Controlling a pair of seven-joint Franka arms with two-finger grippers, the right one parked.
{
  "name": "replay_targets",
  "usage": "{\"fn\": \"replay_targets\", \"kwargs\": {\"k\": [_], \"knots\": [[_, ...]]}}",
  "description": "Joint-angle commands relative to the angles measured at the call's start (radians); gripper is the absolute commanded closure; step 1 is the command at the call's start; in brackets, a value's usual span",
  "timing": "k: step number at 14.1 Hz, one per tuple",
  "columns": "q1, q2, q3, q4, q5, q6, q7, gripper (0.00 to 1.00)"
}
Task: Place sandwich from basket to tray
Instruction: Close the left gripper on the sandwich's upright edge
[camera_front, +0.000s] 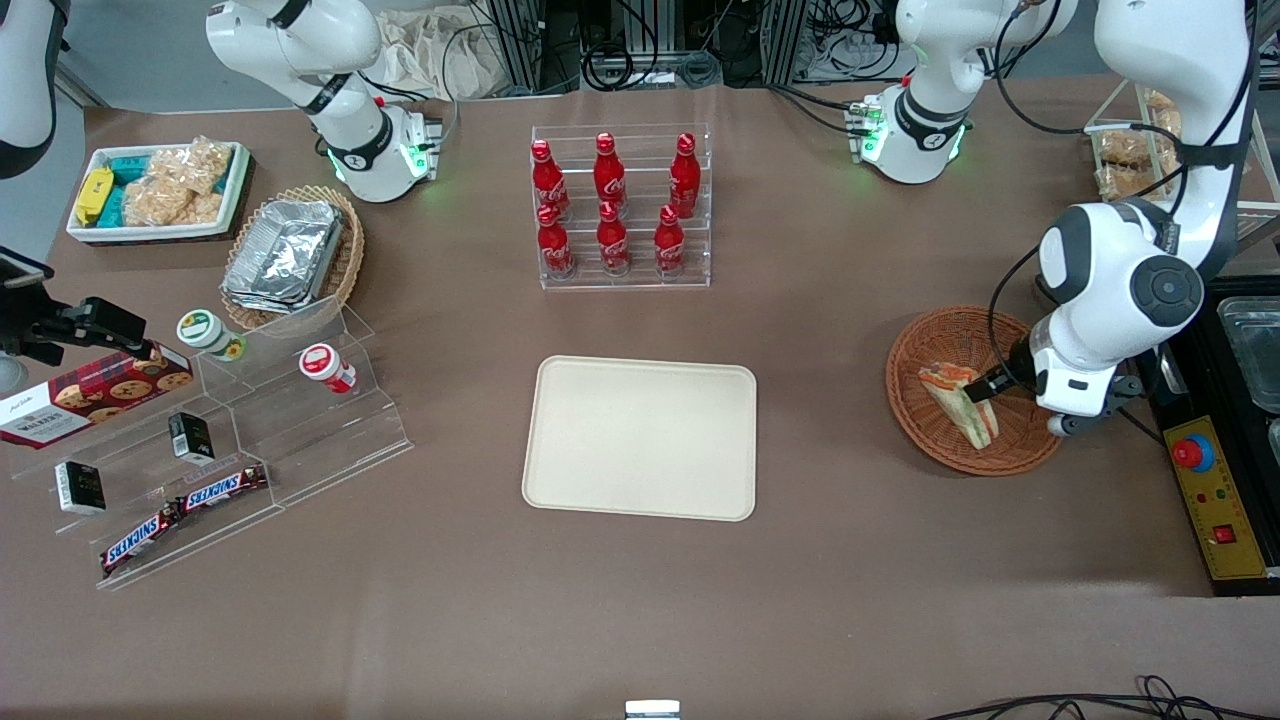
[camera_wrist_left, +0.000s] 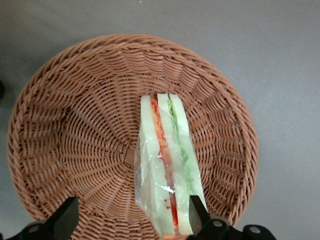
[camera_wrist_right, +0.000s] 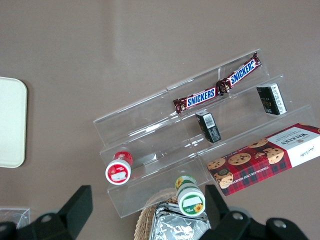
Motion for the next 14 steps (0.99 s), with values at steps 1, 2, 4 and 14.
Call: {"fn": "replay_targets", "kwargs": {"k": [1,2,4,14], "knots": [[-0.012,0.016,0.006,-0.005,-0.012,0.043,-0.022,0.01],[-0.012,0.027,0.006,-0.005,-0.013,0.055,-0.028,0.01],[-0.012,0.051,0.005,-0.005,-0.013,0.091,-0.055,0.01],[-0.014,0.030,0.005,0.015,-0.012,0.085,-0.065,0.01]]}}
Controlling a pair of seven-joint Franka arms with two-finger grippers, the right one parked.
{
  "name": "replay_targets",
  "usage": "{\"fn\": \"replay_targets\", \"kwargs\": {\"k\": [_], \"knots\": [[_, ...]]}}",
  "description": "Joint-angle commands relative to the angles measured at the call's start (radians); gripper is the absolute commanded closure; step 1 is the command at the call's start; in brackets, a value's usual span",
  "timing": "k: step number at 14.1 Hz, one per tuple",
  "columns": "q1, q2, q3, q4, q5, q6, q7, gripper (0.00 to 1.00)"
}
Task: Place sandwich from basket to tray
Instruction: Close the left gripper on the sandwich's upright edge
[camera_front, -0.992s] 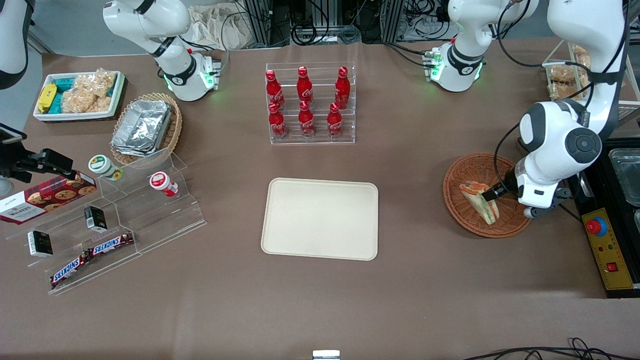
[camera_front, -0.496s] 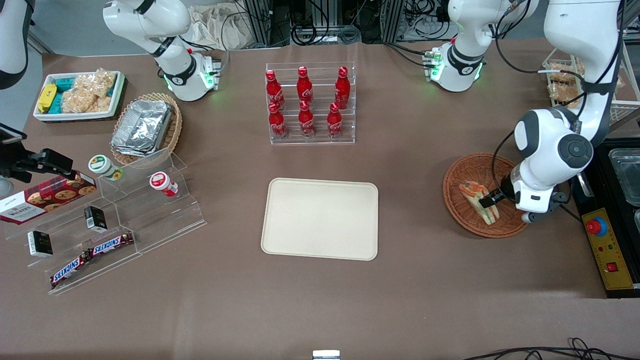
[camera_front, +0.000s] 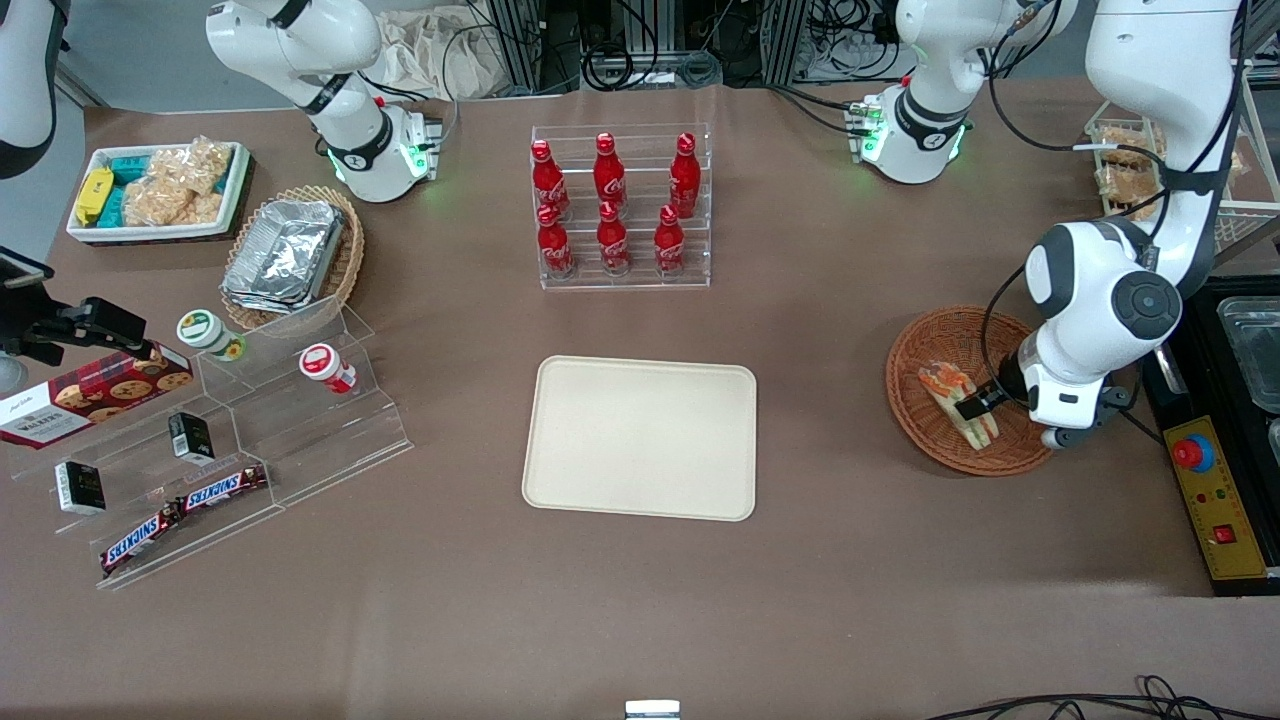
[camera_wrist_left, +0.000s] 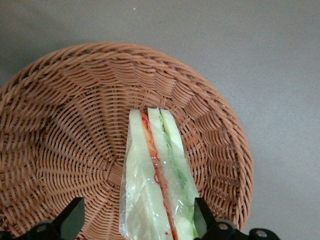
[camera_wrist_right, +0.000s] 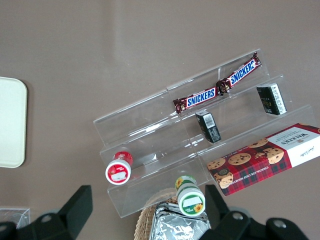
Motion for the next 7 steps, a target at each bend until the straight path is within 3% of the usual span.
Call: {"fn": "replay_targets", "kwargs": {"k": [1,7], "knots": [[-0.013,-0.035,0.008,0.011,-0.009,-0.004,-0.012,0.01],[-0.016,-0.023,0.007,0.012,-0.009,-0.016,-0.051,0.01]]}}
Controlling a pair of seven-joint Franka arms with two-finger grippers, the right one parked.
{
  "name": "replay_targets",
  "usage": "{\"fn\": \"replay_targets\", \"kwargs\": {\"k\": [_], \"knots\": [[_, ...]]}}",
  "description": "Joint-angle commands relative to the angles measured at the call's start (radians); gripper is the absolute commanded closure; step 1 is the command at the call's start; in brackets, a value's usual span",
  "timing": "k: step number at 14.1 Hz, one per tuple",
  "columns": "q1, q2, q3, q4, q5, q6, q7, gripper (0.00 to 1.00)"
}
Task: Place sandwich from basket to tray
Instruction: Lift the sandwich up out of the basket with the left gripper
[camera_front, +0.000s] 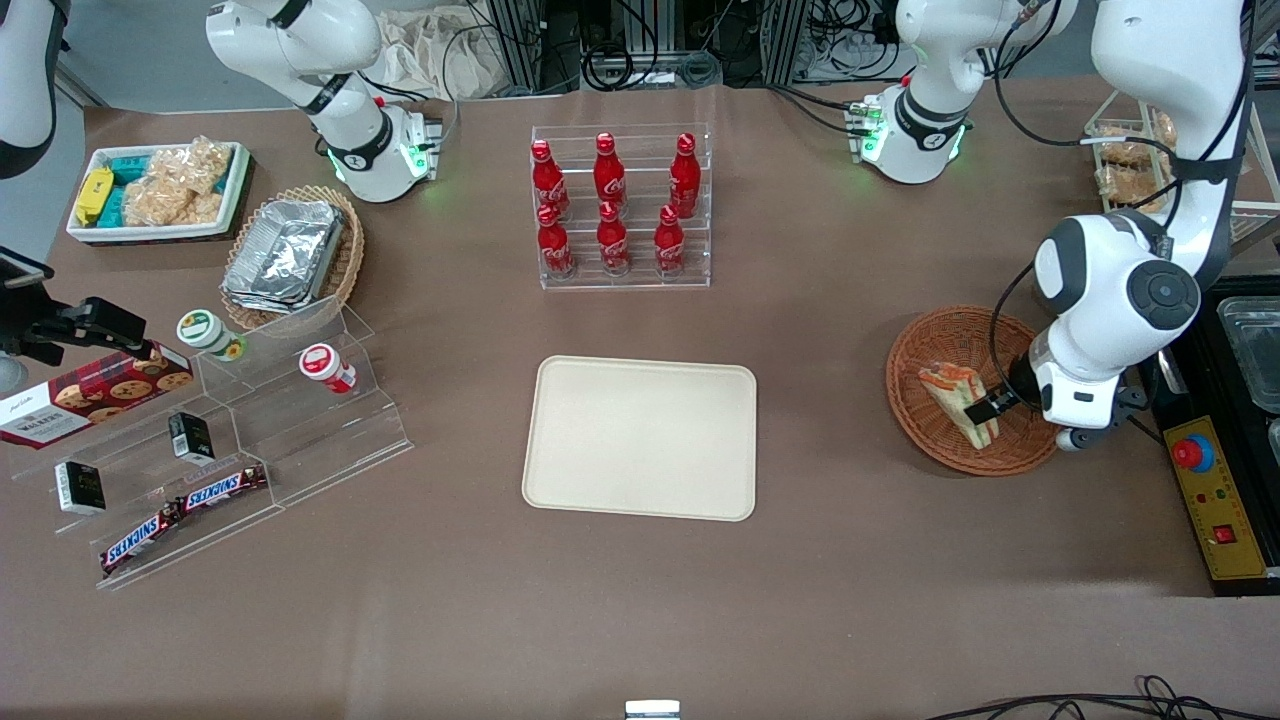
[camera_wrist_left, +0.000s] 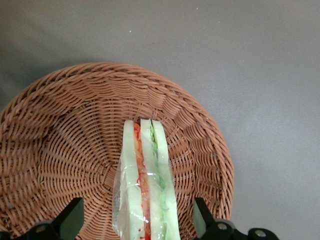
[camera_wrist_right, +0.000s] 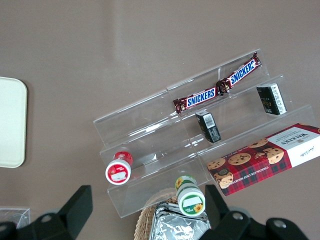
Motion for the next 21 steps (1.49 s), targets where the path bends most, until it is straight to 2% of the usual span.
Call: {"fn": "replay_targets", "kwargs": {"k": [1,9,10,12,14,16,18,21], "knots": [[-0.018,0.008,0.006,-0.008,-0.010,-0.007,-0.034,0.01],[-0.018,0.066,-0.016,-0.024,-0.012,0.061,-0.063,0.02],[-0.018,0.069,-0.019,-0.025,-0.012,0.062,-0.070,0.05],[-0.018,0.071,-0.021,-0.025,-0.010,0.064,-0.070,0.25],[-0.016,0.066,-0.021,-0.025,-0.009,0.061,-0.064,0.54],[-0.016,0.039,-0.022,-0.024,-0.007,0.044,-0.057,0.74],[-0.016,-0.012,-0.022,-0.019,-0.007,-0.037,-0.054,1.00],[-0.016,-0.081,-0.022,0.010,-0.007,-0.153,-0.031,1.00]]}}
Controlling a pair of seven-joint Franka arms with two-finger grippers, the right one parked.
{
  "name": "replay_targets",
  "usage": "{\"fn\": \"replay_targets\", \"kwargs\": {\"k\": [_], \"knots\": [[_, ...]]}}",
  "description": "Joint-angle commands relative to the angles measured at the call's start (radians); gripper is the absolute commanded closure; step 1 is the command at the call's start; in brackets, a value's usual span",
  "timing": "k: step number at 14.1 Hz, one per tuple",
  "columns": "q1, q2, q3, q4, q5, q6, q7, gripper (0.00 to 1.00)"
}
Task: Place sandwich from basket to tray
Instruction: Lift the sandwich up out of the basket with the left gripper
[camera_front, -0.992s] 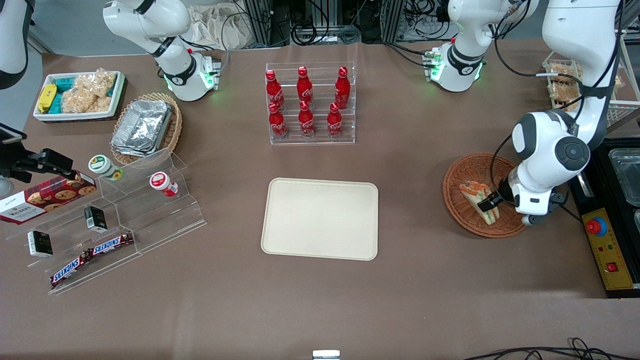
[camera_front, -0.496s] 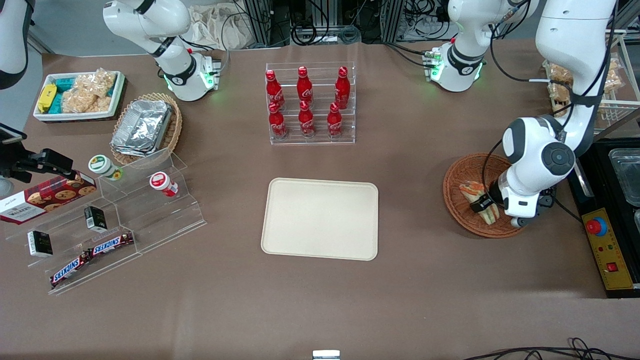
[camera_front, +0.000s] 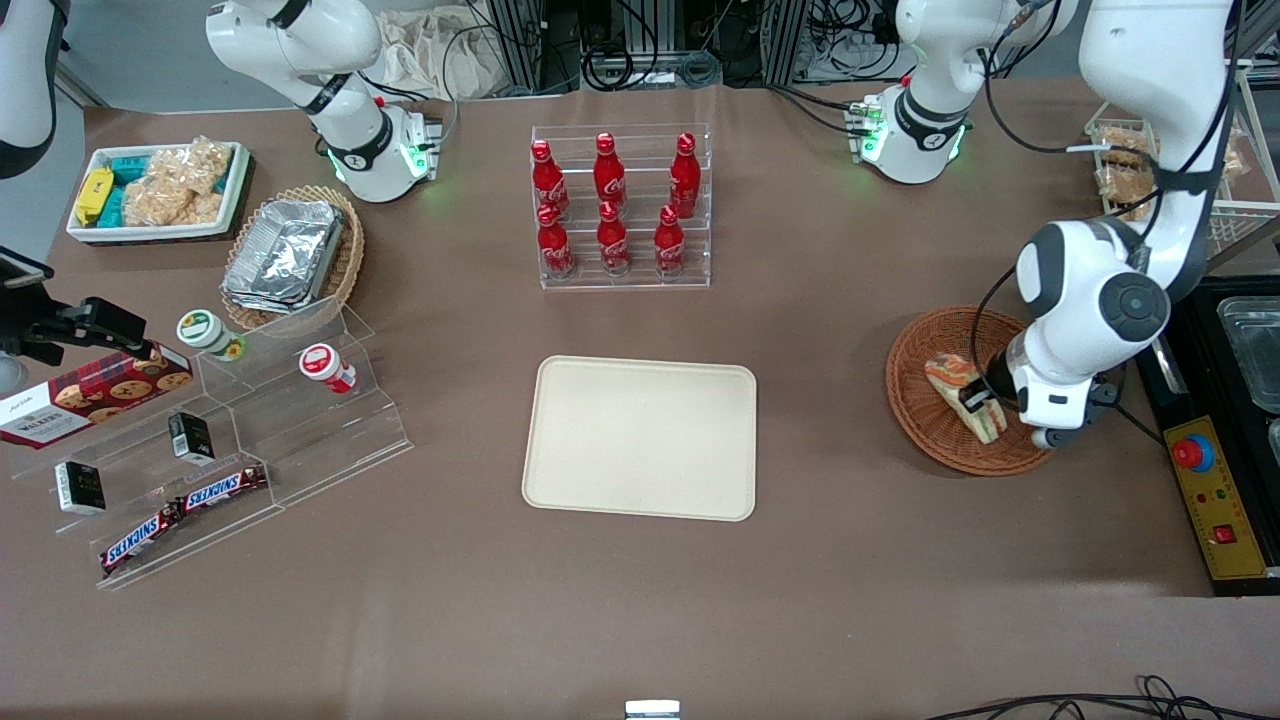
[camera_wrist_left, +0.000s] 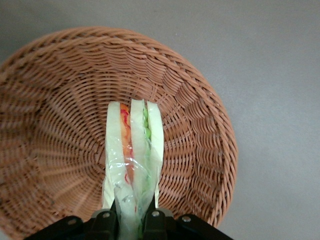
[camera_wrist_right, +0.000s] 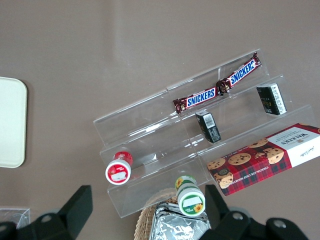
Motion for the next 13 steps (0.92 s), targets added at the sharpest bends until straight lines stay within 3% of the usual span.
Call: {"fn": "replay_targets", "kwargs": {"k": [1,6,9,13], "knots": [[-0.008,-0.093,0.001,0.048,-0.007,-0.143,0.024,1.00],[-0.008,-0.077,-0.084,0.426,-0.024,-0.522,0.025,1.00],[-0.009,-0.052,-0.178,0.461,-0.016,-0.527,0.050,1.00],[-0.011,0.057,-0.334,0.464,0.080,-0.506,0.093,1.00]]}}
